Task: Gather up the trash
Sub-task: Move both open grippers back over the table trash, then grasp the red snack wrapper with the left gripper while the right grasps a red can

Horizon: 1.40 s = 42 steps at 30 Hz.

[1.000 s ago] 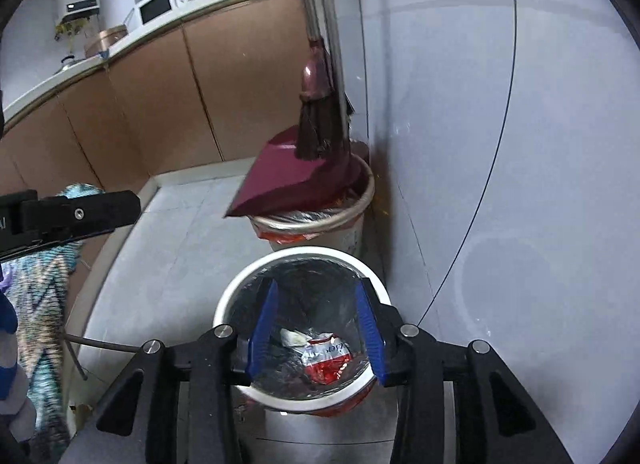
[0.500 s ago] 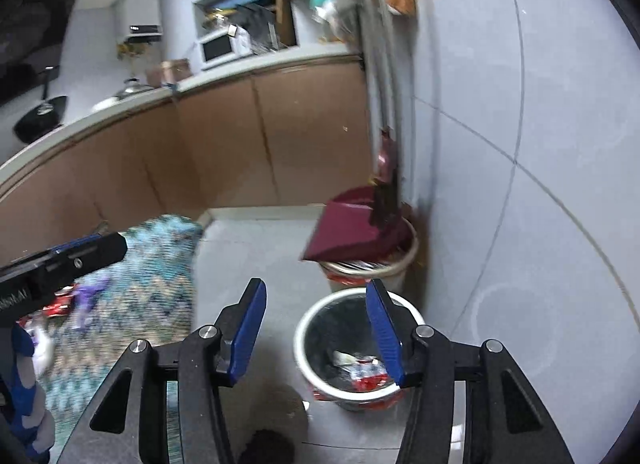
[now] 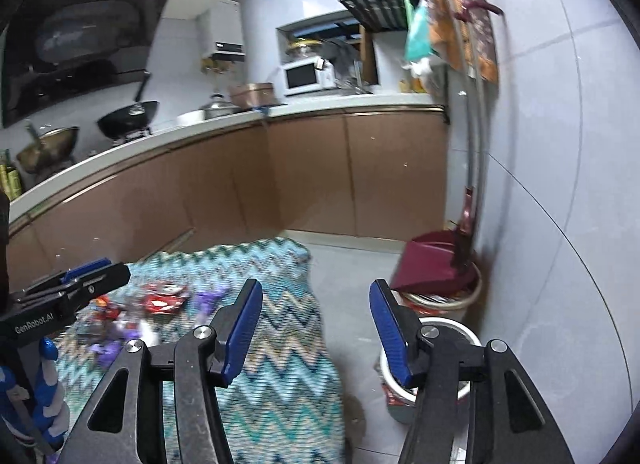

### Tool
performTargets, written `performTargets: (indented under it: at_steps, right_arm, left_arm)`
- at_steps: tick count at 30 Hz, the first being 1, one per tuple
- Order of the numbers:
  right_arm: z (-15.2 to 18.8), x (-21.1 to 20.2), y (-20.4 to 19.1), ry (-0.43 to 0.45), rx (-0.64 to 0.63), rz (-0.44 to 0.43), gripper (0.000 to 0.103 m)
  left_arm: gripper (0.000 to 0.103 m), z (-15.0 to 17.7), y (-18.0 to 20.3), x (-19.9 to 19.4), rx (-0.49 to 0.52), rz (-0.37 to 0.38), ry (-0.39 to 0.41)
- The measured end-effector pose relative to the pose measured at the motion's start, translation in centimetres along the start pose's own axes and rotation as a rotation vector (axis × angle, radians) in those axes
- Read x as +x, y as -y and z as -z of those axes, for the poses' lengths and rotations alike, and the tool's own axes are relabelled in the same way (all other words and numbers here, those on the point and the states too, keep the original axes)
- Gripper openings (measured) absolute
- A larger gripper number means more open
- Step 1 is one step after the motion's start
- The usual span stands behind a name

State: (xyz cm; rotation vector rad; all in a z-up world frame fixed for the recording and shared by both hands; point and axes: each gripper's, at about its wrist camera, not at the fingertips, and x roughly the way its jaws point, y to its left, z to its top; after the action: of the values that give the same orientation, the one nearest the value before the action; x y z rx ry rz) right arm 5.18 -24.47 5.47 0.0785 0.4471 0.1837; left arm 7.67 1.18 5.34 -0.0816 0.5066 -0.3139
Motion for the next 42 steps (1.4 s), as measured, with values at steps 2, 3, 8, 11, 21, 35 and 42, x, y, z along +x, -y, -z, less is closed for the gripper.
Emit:
performTargets:
  at_steps: [2,3,8,11,21,35,42]
  right_arm:
    - [-0.3,-0.6,-1.1,0.009,-0.015,-0.018,0.055]
    - [-0.4,-1.0,-1.6,0.012,-0.022,-0.028,0.055]
    - [-0.8,-1.9,-3.6,0.017,-0.038,-0.068,0.056]
    - [-1.0,-2.0,-4.6,0.017,-0.040,-0.091,0.057]
    - [-0.5,1.1,-8.1,-0.035,-0.059,-0.140,0.060]
    - [1.5,13.2,-11.3,-0.221,-0.058,-0.246,0.061]
    - [2.6,18.8,-13.7,-0.291,-0.080,-0.314,0.061]
  left_arm:
    - [0.055,0.6,-1.7,-2.0,-0.013,-0.019,0.014]
    - [0.055,0.9,-2.2,-2.6,-0.016,-0.025,0.016]
    - [0.057,3.0,-6.3,-6.1,-0.053,-0.069,0.027]
    - [0.058,4.4,-8.9,-8.0,-0.070,-0.107,0.039]
    - [0.059,7.8,-17.8,-9.7,-0.156,-0.204,0.007]
    - [0.059,8.9,-26.1,-1.0,-0.195,-0.165,-0.156]
    - [0.059,8.7,-28.7,4.1,-0.213,-0.121,-0.236]
